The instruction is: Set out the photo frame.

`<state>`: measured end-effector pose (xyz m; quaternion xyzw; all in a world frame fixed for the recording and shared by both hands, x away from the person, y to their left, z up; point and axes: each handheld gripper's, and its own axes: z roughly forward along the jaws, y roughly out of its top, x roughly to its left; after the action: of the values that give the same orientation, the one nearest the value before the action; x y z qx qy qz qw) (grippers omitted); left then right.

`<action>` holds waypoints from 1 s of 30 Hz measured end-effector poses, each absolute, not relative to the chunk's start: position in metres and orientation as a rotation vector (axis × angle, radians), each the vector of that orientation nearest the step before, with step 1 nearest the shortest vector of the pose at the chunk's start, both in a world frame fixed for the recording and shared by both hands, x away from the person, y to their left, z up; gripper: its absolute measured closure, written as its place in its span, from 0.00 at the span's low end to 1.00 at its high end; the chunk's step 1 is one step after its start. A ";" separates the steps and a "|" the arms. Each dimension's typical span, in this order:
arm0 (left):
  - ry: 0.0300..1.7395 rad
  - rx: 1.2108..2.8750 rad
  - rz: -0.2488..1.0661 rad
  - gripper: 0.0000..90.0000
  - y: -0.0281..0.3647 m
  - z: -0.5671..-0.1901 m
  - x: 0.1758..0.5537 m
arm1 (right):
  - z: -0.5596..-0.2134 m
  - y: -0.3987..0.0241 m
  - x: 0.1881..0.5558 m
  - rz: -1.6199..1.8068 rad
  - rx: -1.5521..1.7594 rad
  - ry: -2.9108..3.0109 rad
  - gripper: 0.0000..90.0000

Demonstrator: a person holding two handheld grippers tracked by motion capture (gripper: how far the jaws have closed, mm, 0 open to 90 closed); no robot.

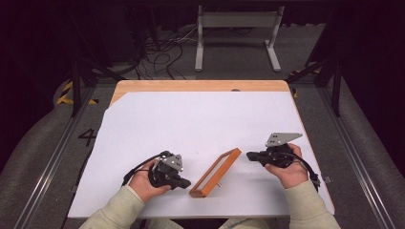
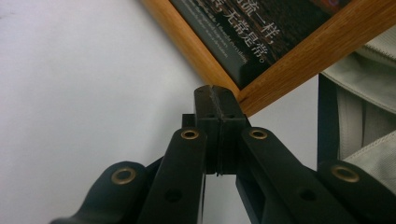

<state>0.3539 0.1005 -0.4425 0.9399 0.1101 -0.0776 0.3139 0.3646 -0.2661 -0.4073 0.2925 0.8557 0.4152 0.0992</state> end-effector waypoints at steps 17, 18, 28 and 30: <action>0.225 2.495 -0.256 1.00 0.089 -0.444 0.348 | -0.394 -0.270 0.347 1.222 0.824 2.528 1.00; 0.202 2.500 -0.274 1.00 0.087 -0.444 0.347 | -0.393 -0.270 0.346 1.223 0.824 2.529 1.00; 0.154 2.472 -0.285 1.00 0.068 -0.445 0.337 | -0.386 -0.276 0.337 1.231 0.814 2.516 1.00; 0.150 2.473 -0.294 1.00 0.067 -0.444 0.337 | -0.386 -0.277 0.337 1.230 0.814 2.514 1.00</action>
<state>0.3374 0.0672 -0.4444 0.9398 0.0570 -0.1117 0.3178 0.3369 -0.2769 -0.3860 0.2774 0.8569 0.4194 0.1133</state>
